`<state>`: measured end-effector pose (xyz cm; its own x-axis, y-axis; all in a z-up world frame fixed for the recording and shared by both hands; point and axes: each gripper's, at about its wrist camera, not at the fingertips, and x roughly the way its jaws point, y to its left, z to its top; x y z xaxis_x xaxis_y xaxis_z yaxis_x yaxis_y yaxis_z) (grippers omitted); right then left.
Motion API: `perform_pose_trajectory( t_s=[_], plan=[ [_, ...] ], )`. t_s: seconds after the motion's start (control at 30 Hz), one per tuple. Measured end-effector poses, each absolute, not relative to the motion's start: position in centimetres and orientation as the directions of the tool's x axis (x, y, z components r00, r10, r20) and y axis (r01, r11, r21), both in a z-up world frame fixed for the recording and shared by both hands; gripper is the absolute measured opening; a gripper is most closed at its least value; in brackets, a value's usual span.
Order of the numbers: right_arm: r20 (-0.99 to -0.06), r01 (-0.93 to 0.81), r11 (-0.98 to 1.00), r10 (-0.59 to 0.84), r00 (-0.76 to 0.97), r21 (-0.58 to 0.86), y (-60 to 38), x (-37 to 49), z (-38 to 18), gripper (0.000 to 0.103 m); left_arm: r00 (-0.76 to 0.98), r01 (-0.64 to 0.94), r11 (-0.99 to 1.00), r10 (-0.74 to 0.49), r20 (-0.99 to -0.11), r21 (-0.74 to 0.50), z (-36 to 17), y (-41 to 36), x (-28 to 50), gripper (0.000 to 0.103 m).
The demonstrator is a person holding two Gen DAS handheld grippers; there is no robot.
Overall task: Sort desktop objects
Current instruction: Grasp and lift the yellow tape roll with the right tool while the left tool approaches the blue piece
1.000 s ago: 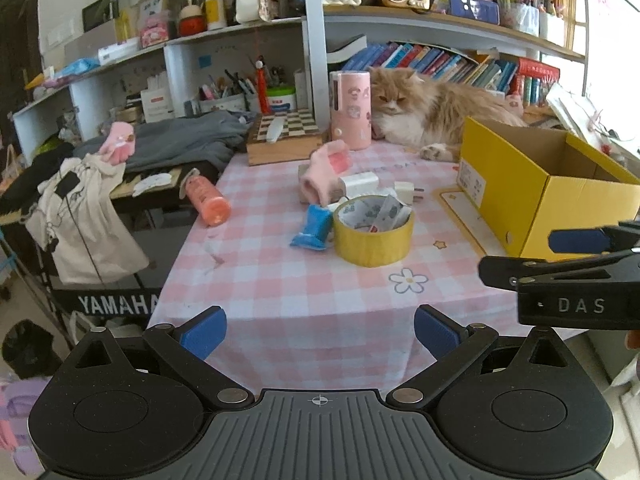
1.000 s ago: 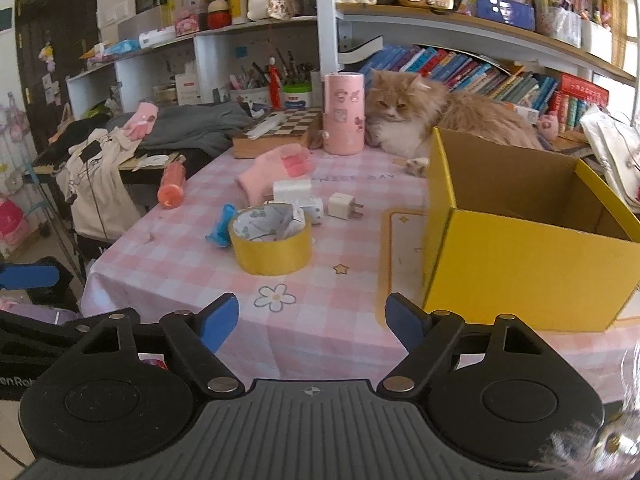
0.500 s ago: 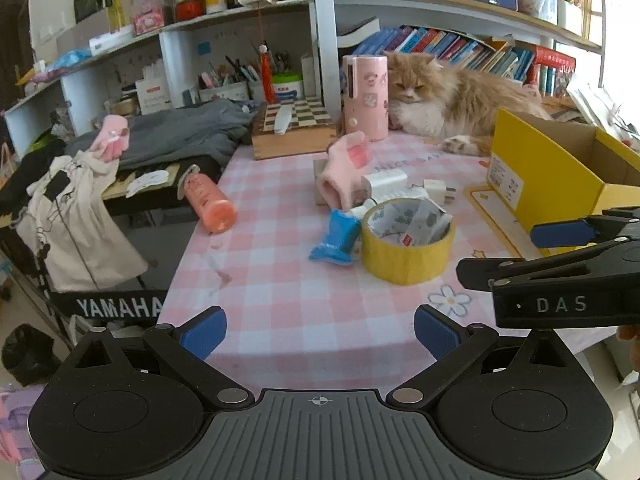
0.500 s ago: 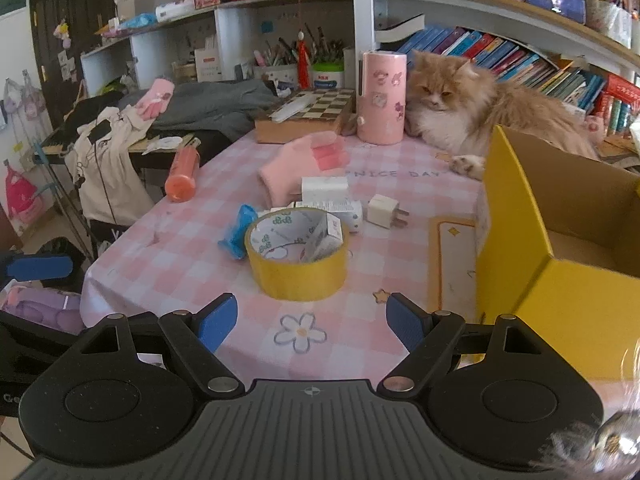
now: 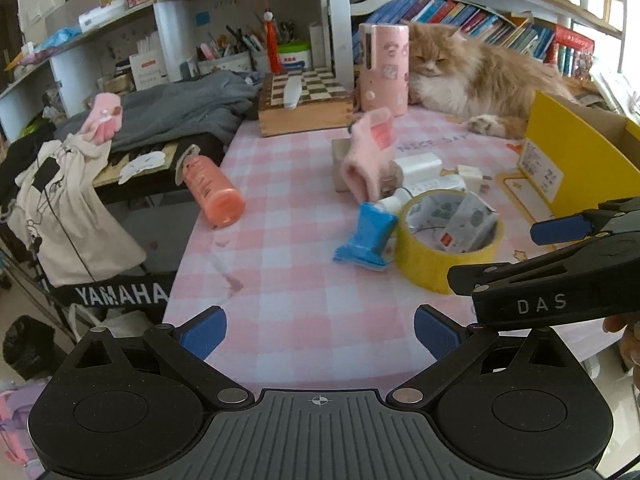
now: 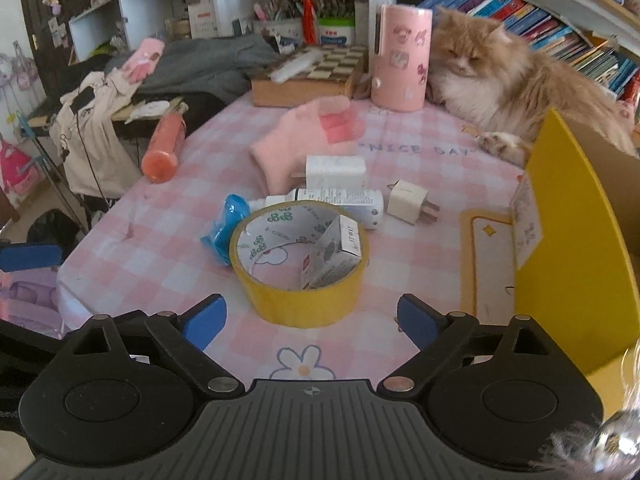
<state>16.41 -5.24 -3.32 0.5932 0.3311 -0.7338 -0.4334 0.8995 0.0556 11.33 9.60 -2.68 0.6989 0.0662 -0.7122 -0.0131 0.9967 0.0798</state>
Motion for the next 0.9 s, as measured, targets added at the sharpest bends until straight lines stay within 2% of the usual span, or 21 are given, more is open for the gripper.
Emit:
perform_pose_trajectory(
  t_s=[0.57, 0.9],
  plan=[
    [-0.802, -0.393, 0.913, 0.317, 0.506, 0.112, -2.8, 20.6, -5.6, 0.093, 0.667, 0.008, 0.995, 0.066, -0.742, 0.096, -2.8, 11.1, 12.8, 0.102],
    [-0.806, -0.415, 0.909, 0.272, 0.525, 0.037, -1.8, 21.2, -5.8, 0.089, 0.644, 0.01, 0.997, 0.048, -0.764, 0.071, -3.1, 11.3, 13.9, 0.102]
  ],
)
